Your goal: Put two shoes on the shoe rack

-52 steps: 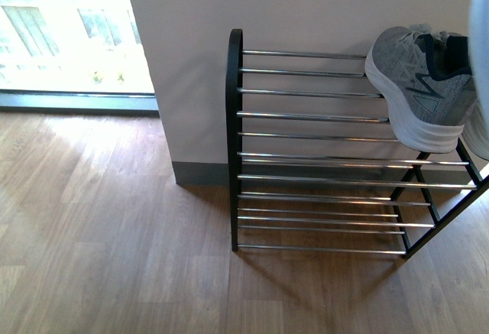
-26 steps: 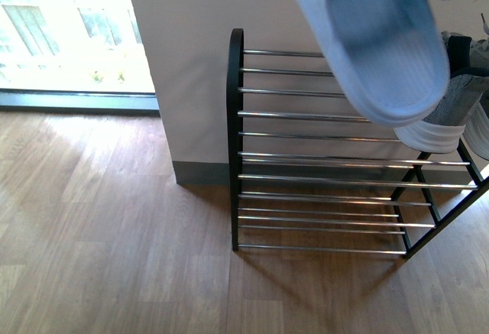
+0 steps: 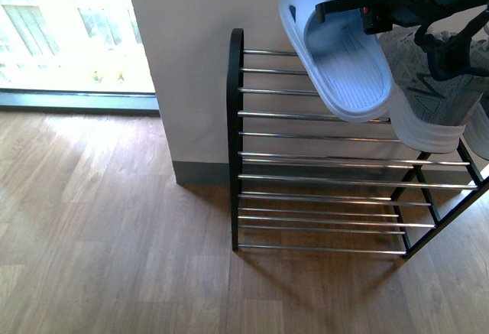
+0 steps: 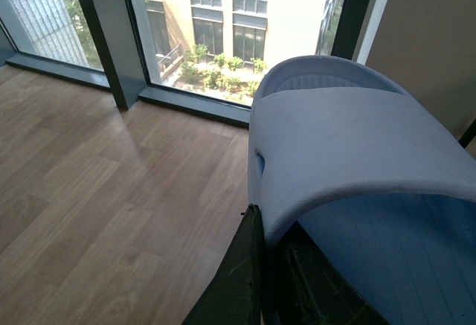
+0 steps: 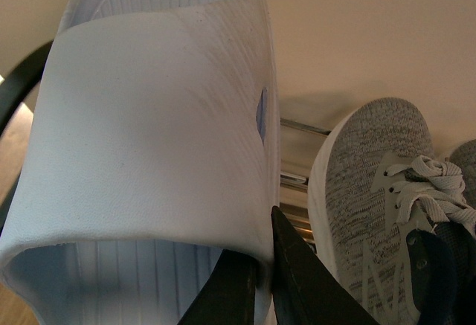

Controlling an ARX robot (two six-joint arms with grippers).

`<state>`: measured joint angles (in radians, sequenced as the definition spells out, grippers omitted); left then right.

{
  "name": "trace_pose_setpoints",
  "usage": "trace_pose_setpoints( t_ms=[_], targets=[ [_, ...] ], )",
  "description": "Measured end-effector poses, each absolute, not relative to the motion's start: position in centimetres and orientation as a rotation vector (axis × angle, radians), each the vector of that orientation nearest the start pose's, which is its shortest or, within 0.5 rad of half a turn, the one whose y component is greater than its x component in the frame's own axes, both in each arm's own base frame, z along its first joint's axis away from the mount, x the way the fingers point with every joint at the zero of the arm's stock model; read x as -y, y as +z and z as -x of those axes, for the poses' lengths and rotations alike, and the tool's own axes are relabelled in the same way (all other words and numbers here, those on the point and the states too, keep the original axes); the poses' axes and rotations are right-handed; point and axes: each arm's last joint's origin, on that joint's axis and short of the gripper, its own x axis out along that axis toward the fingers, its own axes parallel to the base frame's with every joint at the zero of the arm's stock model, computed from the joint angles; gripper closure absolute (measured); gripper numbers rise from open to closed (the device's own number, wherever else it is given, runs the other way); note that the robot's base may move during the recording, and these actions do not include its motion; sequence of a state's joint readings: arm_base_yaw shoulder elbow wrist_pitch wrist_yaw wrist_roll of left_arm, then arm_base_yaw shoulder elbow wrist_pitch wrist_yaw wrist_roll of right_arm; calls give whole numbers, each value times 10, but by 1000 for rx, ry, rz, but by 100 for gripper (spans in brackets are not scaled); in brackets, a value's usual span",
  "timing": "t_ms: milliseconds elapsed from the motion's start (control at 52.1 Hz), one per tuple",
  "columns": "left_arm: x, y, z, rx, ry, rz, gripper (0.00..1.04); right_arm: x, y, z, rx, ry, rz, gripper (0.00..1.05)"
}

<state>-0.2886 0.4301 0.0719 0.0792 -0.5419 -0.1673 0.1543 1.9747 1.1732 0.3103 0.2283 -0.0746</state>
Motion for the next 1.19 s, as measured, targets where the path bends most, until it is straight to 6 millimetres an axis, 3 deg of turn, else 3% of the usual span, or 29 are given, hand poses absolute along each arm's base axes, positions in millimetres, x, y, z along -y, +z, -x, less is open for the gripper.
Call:
trace_pose_setpoints(
  t_ms=[173, 519, 730, 941, 1191],
  targets=[
    [20, 158, -119, -234, 272, 53, 103, -41, 147, -440, -590, -161, 150, 103],
    [20, 158, -119, -234, 272, 53, 103, -14, 127, -449, -669, -279, 155, 103],
    [20, 158, -119, -234, 272, 53, 103, -13, 117, -448, -709, -287, 156, 103],
    [20, 158, -119, -234, 272, 53, 103, -27, 109, -442, -762, -256, 177, 103],
    [20, 158, -119, -234, 272, 53, 103, -24, 111, -449, -754, -291, 171, 103]
  ],
)
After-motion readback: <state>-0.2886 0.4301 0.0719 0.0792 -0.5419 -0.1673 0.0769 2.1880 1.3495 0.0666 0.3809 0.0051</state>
